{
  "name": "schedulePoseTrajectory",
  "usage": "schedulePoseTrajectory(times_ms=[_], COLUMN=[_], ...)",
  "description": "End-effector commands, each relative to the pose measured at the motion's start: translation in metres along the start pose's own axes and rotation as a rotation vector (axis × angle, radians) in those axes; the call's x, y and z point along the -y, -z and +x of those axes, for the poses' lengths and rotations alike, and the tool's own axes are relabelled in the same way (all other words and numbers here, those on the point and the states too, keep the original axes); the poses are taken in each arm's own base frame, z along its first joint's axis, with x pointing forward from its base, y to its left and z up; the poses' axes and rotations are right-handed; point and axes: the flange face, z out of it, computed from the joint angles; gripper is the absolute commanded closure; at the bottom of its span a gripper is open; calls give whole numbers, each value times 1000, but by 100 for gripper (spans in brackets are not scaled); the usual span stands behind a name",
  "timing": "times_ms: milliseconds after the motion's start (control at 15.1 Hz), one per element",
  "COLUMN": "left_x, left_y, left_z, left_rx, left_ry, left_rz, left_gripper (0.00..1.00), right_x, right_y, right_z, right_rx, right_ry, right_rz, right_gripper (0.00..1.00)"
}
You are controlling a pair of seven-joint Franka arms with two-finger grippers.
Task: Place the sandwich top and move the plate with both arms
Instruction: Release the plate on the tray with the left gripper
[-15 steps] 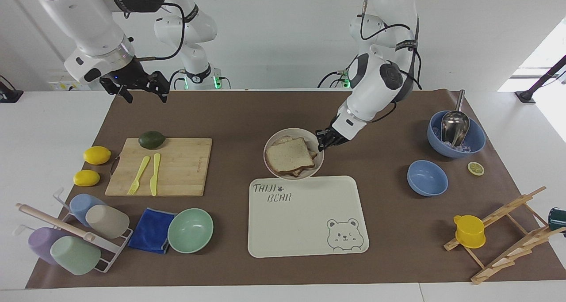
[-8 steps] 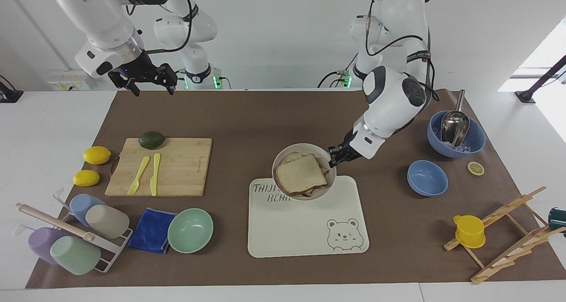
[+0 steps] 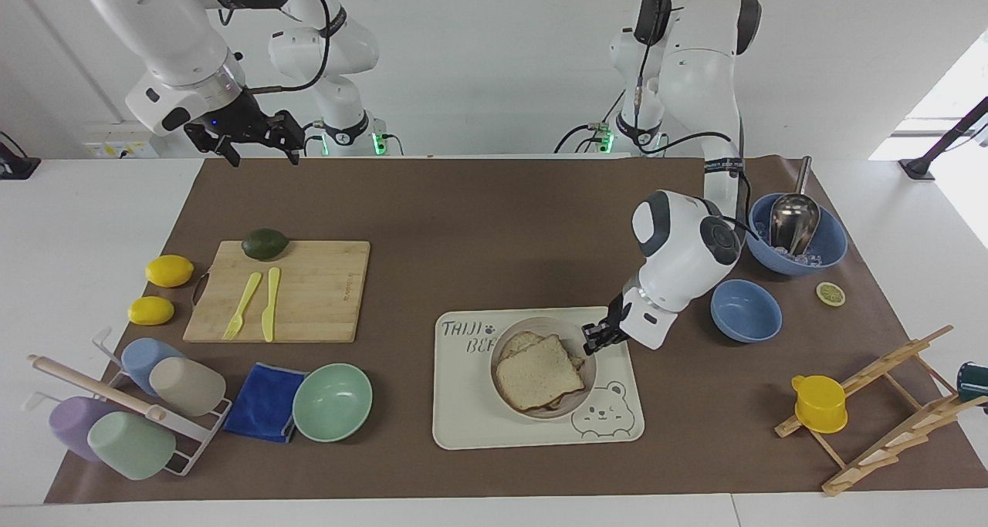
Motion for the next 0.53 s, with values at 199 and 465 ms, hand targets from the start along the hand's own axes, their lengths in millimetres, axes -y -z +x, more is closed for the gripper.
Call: schedulePoseTrajectory(times_ms=[199,465], left_x=[0,3], left_y=[2,20], left_z=[-3,4], left_rx=[-24,-41], left_ry=[-41,-46], left_rz=[-9,0], left_gripper=[0,0], right_x=[-4,-3], right_y=[-1,0], right_z=[-5,-6], right_rx=[-6,-7], right_ry=[15,16], right_rz=[-3,-3], right_gripper=[0,0])
